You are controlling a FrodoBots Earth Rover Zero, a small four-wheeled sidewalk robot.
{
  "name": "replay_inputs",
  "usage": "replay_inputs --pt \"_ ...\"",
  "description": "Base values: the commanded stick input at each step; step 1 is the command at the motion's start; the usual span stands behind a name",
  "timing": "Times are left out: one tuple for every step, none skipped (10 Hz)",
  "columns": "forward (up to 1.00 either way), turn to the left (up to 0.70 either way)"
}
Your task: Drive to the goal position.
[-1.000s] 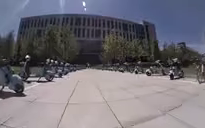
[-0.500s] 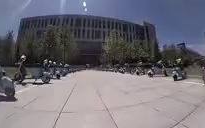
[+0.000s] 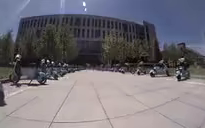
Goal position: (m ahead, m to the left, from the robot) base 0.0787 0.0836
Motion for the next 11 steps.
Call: replay_inputs --pt "0.54 0.00" --pt "0.54 0.00" --pt "0.54 0.00" --pt "0.54 0.00" --pt "0.54 0.00" --pt "0.54 0.00" --pt "0.54 0.00" --pt "0.54 0.00" --pt "0.53 0.00" --pt "0.54 0.00" --pt "0.54 0.00"
